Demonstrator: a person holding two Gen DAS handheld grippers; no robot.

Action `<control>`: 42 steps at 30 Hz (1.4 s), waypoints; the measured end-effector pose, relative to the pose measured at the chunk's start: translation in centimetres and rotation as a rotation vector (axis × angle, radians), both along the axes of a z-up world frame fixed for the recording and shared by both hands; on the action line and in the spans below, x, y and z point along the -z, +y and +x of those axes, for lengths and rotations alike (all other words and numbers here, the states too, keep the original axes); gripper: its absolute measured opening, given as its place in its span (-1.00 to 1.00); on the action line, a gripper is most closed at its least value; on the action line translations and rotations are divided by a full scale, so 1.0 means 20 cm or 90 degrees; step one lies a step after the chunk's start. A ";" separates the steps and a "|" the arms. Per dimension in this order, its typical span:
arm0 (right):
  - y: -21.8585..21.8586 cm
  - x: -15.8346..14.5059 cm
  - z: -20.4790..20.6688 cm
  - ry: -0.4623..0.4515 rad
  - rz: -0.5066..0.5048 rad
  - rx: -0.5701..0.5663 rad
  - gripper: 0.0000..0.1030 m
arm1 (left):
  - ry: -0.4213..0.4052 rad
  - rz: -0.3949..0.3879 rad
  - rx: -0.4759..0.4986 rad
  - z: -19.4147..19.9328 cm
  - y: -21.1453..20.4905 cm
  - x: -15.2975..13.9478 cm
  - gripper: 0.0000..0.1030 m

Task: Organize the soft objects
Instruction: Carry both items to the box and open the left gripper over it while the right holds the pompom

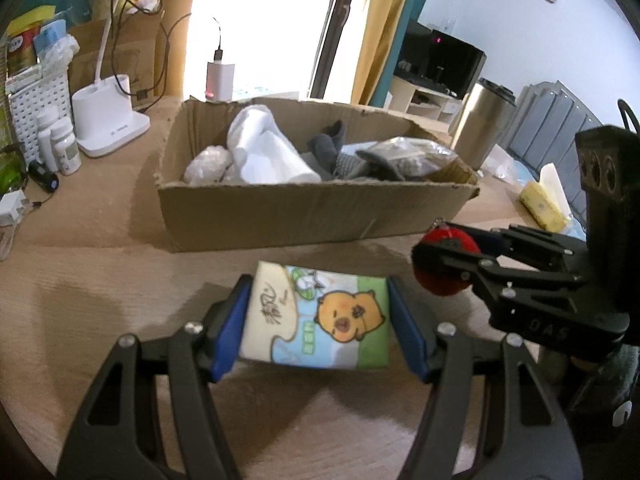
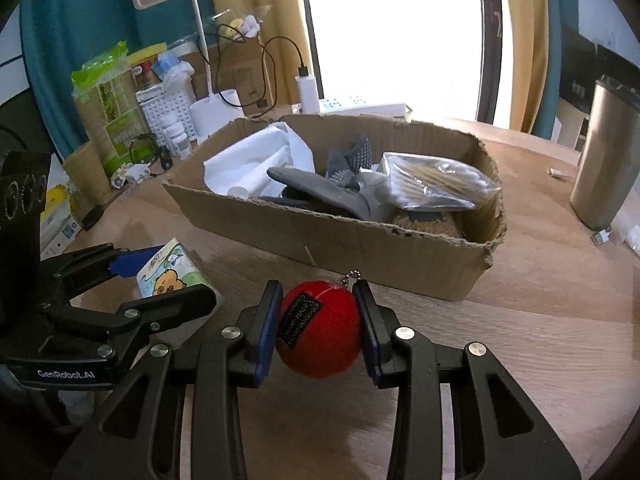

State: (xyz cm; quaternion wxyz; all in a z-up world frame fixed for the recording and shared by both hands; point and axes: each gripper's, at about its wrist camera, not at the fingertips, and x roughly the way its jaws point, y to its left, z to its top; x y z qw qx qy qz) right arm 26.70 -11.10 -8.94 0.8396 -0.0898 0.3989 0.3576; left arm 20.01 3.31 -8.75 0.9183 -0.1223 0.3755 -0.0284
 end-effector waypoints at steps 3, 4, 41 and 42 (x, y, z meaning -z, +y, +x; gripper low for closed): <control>-0.02 -0.03 -0.02 -0.009 0.006 0.005 -0.25 | -0.011 0.001 -0.001 -0.02 0.00 -0.03 0.30; -0.03 -0.04 -0.02 -0.013 0.009 0.007 -0.26 | -0.017 0.003 -0.002 -0.03 0.00 -0.04 0.30; -0.40 -0.22 0.20 -0.075 0.072 0.075 -0.25 | -0.074 0.074 -0.013 0.24 -0.13 -0.30 0.30; -0.42 -0.22 0.22 -0.073 0.073 0.077 -0.25 | -0.074 0.076 -0.015 0.26 -0.14 -0.30 0.30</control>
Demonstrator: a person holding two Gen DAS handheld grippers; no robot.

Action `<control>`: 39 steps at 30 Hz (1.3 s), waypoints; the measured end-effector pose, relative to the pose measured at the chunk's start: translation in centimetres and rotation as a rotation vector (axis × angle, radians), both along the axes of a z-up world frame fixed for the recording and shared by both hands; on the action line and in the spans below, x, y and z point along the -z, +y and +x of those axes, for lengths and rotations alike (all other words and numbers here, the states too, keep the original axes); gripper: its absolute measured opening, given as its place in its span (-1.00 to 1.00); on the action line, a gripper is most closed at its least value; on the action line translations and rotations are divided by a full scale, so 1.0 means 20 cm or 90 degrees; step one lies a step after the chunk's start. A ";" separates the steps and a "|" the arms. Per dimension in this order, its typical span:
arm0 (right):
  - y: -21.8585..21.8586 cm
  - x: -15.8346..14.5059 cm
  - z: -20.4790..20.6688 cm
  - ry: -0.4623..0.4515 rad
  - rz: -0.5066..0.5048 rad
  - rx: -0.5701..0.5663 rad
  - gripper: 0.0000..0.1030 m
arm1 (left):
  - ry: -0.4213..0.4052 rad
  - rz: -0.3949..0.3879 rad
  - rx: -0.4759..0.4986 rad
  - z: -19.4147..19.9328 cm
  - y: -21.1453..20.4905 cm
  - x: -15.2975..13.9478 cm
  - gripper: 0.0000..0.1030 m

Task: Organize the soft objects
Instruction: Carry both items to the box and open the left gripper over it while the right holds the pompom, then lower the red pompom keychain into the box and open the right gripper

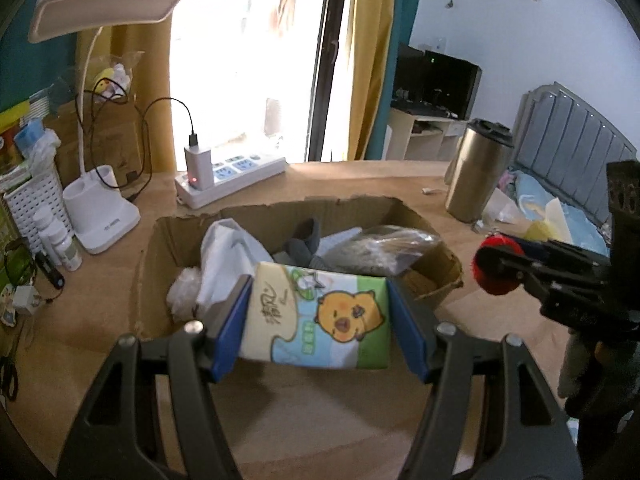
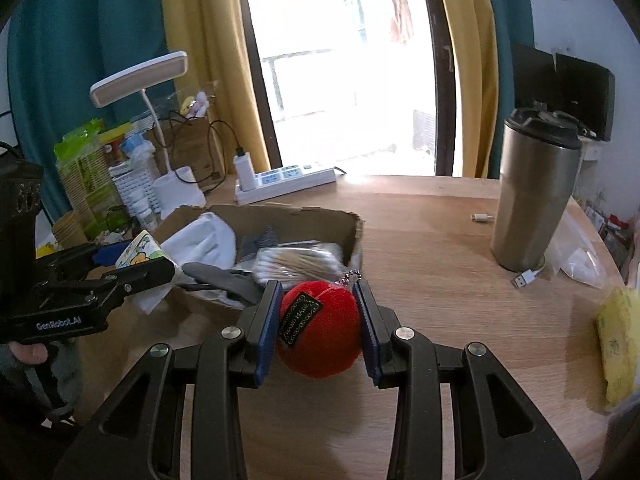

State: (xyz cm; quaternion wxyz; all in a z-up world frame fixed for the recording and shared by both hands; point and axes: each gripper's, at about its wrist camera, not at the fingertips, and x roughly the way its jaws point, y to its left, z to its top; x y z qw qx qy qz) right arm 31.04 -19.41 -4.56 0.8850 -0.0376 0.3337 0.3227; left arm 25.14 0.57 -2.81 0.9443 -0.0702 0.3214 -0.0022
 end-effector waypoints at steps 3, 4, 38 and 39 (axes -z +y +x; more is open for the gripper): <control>-0.03 0.01 0.03 0.002 -0.001 0.006 -0.25 | -0.001 0.002 -0.006 0.04 0.00 0.00 0.30; -0.04 0.02 0.05 0.004 0.000 0.009 -0.25 | -0.001 0.002 -0.007 0.06 0.00 0.00 0.30; 0.11 -0.02 0.13 -0.009 -0.045 0.022 -0.25 | -0.020 -0.055 0.000 0.11 0.12 0.03 0.92; 0.13 -0.03 0.12 -0.012 -0.047 0.021 -0.25 | -0.022 -0.057 -0.003 0.10 0.14 0.03 0.92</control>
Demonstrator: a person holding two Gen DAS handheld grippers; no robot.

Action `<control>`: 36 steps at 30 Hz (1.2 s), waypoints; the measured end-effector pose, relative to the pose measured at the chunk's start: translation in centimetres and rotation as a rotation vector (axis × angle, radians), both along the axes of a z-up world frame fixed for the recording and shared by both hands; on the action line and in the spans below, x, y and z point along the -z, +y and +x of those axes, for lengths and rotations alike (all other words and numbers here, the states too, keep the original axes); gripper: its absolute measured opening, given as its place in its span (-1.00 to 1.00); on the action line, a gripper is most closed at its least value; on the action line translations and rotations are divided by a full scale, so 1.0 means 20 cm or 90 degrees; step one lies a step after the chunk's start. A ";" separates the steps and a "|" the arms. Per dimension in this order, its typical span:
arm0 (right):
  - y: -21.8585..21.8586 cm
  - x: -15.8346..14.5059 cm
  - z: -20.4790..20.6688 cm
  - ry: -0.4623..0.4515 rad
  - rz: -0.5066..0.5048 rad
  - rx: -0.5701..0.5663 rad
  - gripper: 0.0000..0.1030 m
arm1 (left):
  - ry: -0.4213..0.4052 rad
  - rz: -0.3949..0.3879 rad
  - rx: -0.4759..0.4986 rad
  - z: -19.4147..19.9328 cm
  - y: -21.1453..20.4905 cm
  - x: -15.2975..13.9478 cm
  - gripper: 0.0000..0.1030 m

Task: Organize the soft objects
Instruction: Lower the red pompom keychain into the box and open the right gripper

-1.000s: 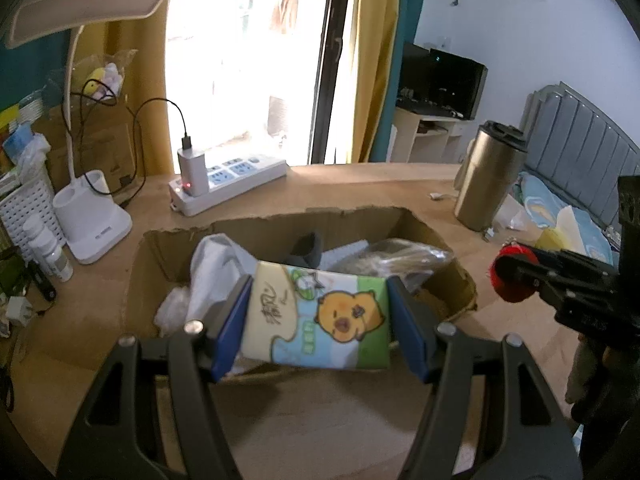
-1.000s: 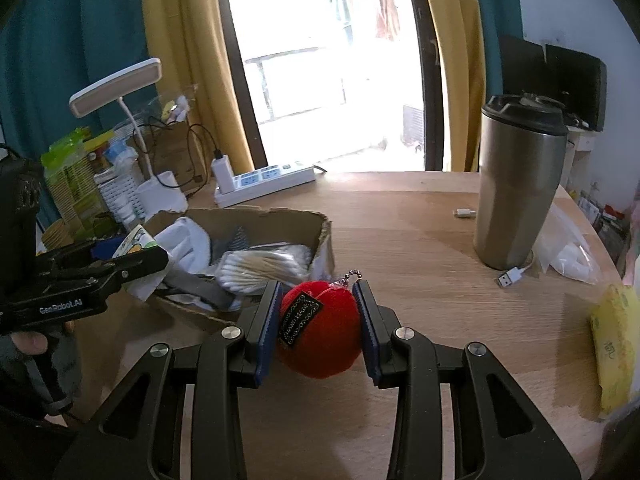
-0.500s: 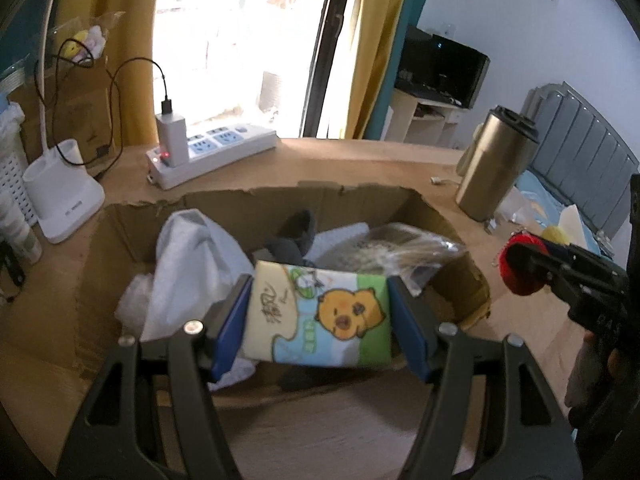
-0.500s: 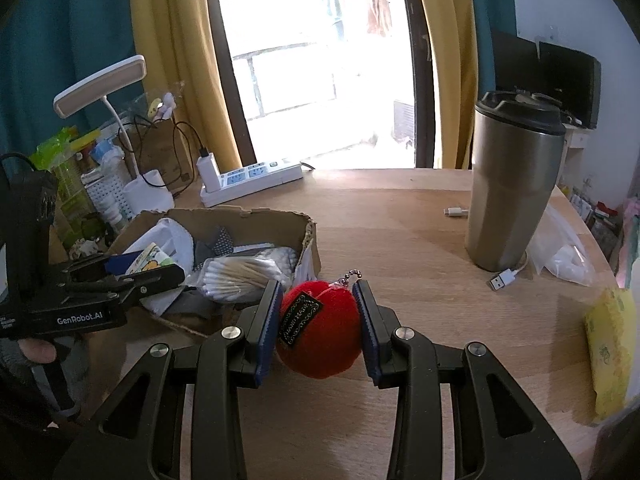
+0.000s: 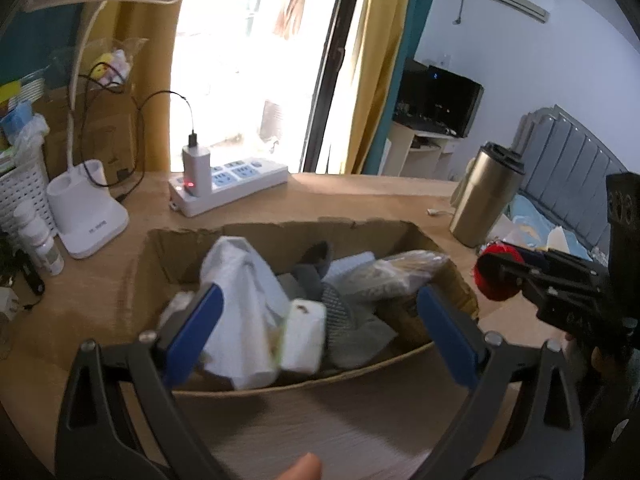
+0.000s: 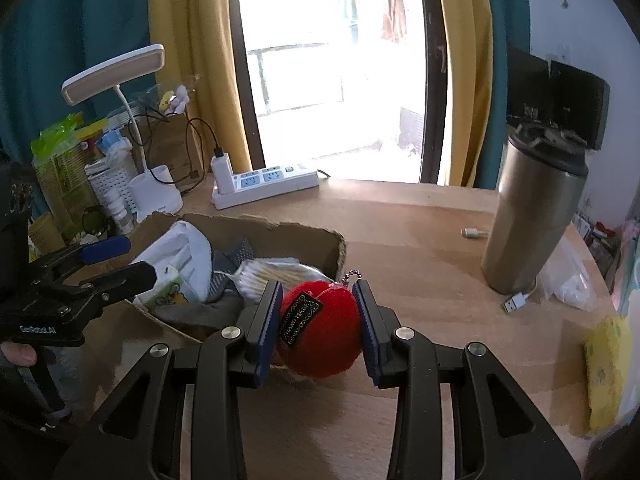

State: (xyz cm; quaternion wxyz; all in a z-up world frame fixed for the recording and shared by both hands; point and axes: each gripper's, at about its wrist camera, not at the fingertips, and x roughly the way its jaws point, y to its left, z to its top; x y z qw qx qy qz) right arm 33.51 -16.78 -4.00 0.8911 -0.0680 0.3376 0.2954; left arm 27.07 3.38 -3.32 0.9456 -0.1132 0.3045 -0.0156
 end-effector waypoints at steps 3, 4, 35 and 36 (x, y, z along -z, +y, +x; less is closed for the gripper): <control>0.05 -0.02 0.00 -0.005 -0.006 -0.005 -0.25 | -0.009 -0.006 -0.013 -0.03 0.06 -0.01 0.92; 0.07 -0.02 -0.01 -0.007 -0.009 -0.009 -0.25 | -0.012 -0.009 -0.018 -0.05 0.09 -0.01 0.92; 0.69 0.02 0.06 -0.002 -0.046 -0.091 -0.25 | -0.029 0.001 -0.120 -0.19 0.60 0.06 0.92; 0.70 0.02 0.06 -0.002 -0.047 -0.093 -0.25 | -0.030 -0.007 -0.118 -0.20 0.61 0.07 0.92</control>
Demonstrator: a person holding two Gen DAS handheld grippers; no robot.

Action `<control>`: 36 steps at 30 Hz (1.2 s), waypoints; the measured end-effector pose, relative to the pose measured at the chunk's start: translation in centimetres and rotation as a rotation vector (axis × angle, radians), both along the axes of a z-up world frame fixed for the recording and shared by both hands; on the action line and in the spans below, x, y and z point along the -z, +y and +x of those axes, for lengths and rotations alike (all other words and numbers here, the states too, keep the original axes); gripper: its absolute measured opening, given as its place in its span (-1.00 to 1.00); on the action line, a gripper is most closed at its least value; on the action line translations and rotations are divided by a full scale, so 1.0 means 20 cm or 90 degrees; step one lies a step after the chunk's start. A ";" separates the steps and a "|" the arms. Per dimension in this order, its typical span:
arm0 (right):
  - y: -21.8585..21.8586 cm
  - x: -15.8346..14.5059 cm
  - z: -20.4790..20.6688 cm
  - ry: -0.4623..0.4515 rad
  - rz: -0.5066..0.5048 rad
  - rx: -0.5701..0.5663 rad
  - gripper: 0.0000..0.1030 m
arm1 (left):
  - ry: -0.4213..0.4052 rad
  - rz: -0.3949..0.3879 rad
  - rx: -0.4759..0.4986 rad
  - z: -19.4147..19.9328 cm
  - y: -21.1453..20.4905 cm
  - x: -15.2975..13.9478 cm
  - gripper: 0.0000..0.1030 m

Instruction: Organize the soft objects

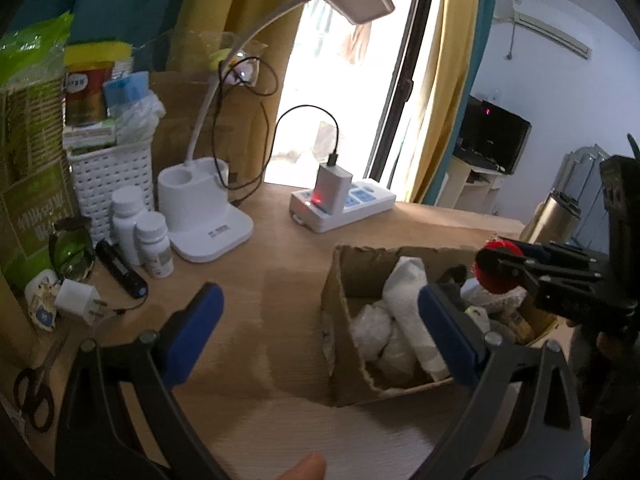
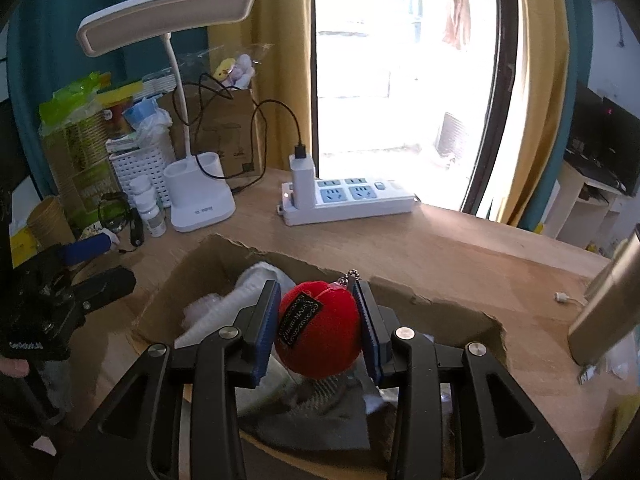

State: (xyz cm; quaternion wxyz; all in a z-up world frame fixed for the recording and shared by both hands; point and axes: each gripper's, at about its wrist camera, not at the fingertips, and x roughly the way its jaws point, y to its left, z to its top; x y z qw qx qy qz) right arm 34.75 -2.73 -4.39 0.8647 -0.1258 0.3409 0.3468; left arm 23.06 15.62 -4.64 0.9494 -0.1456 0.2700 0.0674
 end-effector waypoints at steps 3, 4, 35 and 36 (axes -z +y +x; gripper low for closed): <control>0.04 0.02 0.01 0.007 -0.003 -0.004 -0.22 | 0.001 -0.006 -0.002 -0.01 0.01 0.01 0.92; 0.05 0.02 0.02 0.010 -0.003 -0.006 -0.21 | 0.001 -0.004 -0.003 -0.01 0.02 0.01 0.92; -0.20 -0.13 -0.24 -0.042 0.024 0.030 0.25 | -0.025 0.019 0.017 -0.18 -0.19 -0.11 0.92; -0.22 -0.14 -0.25 -0.044 0.026 0.033 0.25 | -0.027 0.019 0.021 -0.19 -0.21 -0.12 0.92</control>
